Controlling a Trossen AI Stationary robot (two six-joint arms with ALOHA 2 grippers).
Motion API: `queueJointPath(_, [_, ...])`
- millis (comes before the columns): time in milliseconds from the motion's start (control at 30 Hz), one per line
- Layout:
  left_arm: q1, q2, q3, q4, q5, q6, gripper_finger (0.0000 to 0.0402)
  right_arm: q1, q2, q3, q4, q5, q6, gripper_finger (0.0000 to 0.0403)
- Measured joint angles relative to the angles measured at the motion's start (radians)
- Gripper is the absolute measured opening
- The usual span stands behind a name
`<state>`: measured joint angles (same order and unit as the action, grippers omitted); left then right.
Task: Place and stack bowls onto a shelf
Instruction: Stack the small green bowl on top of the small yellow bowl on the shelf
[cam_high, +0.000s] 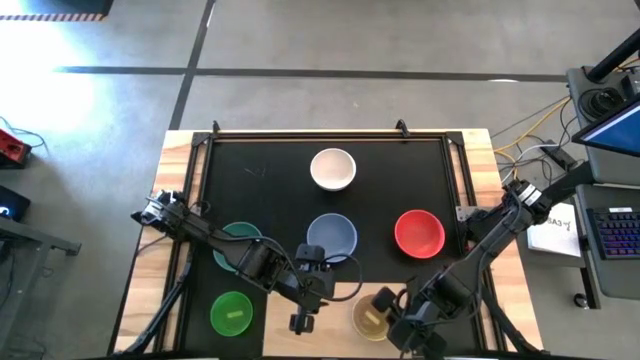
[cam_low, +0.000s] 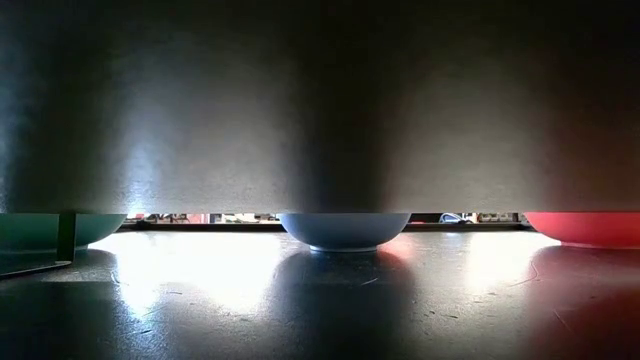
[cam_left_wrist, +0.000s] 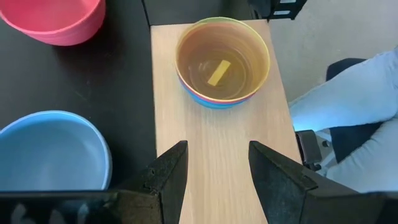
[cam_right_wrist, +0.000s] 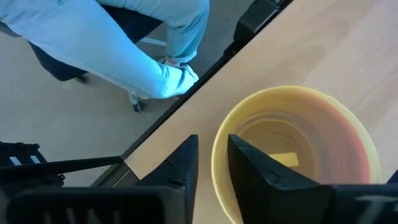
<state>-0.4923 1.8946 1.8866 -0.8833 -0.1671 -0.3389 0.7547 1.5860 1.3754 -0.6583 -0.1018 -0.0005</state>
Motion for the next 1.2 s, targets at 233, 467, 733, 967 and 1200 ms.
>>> queueJointPath(233, [-0.005, 0.0, 0.0, -0.002, -0.008, -0.007, 0.0153, 0.0, 0.0, 0.0, 0.0, 0.013, 0.0, 0.004])
queueJointPath(467, [-0.005, 0.0, 0.0, -0.049, -0.02, -0.113, 0.0152, -0.003, 0.001, -0.005, -0.028, 0.087, -0.027, 0.0017])
queueJointPath(733, [-0.006, -0.027, 0.0, -0.283, -0.155, -0.33, 0.0152, -0.023, 0.001, -0.005, -0.028, 0.105, -0.028, 0.0009])
queueJointPath(967, [-0.017, -0.089, 0.0, -0.449, -0.193, -0.52, 0.0152, -0.099, 0.001, -0.016, -0.015, 0.106, 0.002, 0.0009])
queueJointPath(1200, [-0.082, -0.112, 0.0, -0.669, -0.19, -0.806, 0.0152, -0.13, 0.001, -0.082, 0.008, 0.104, 0.068, 0.0009])
